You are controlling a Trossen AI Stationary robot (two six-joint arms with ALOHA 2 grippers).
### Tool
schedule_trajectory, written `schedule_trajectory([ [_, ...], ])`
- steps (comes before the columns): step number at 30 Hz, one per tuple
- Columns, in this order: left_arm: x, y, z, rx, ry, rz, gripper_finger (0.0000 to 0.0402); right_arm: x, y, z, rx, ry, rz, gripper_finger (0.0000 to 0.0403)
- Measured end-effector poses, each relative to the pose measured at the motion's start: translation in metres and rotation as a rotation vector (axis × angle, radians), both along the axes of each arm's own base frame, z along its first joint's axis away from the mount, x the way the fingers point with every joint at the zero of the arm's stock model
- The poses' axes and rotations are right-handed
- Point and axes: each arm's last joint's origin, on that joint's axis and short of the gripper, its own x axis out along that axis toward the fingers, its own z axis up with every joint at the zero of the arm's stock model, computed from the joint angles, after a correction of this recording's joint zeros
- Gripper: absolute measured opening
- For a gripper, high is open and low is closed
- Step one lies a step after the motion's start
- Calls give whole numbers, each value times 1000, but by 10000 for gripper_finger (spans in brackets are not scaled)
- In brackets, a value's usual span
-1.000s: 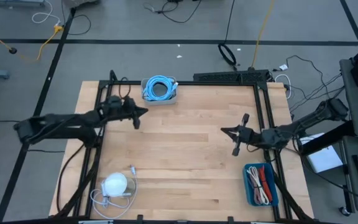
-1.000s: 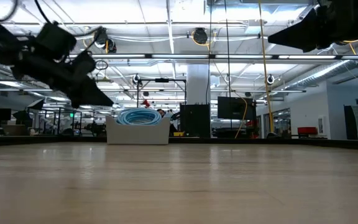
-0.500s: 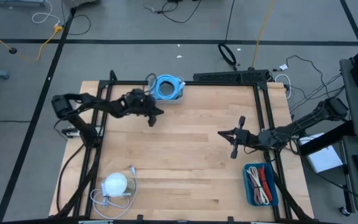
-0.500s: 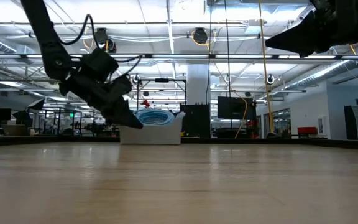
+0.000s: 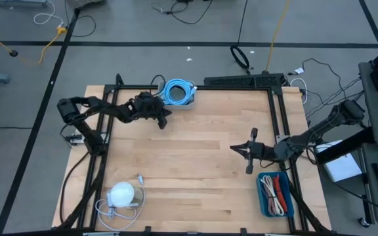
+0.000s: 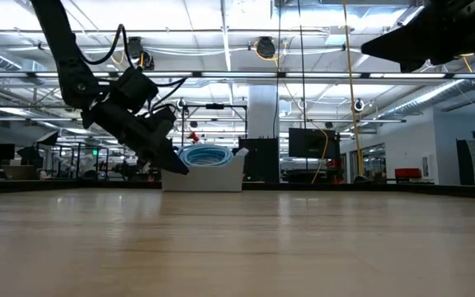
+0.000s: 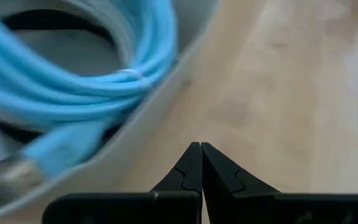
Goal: Pick & Place USB Port
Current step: Return to Home Position
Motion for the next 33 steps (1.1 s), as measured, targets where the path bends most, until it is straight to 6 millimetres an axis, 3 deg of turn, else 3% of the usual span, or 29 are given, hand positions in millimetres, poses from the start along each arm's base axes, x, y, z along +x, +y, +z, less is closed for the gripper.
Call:
schedule_trajectory([
  [4, 6, -14, 6, -67, -53, -166, 0, 2, 2, 0, 5, -9, 9, 0],
  [9, 9, -46, 40, -28, -120, -356, 0, 5, 7, 0, 5, -26, 81, 0],
  [12, -2, -64, 65, 24, -125, -418, 0, 10, 8, -4, -5, -13, 128, 0],
  [15, -24, -81, 77, 45, -124, -443, 0, 15, 10, -14, -8, 50, 167, 0],
  [18, -50, -97, 70, 53, -153, -420, 0, 17, 11, -27, -35, 141, 163, 0],
  [25, -99, -121, 24, 10, -288, -312, 0, 17, 9, -38, -94, 232, 147, 0],
  [27, -104, -123, 18, -6, -257, -285, 0, 17, 5, -40, -121, 258, 98, 0],
  [33, -103, -130, 28, 77, -335, -304, 0, 20, -10, -47, -112, 317, 47, 0],
])
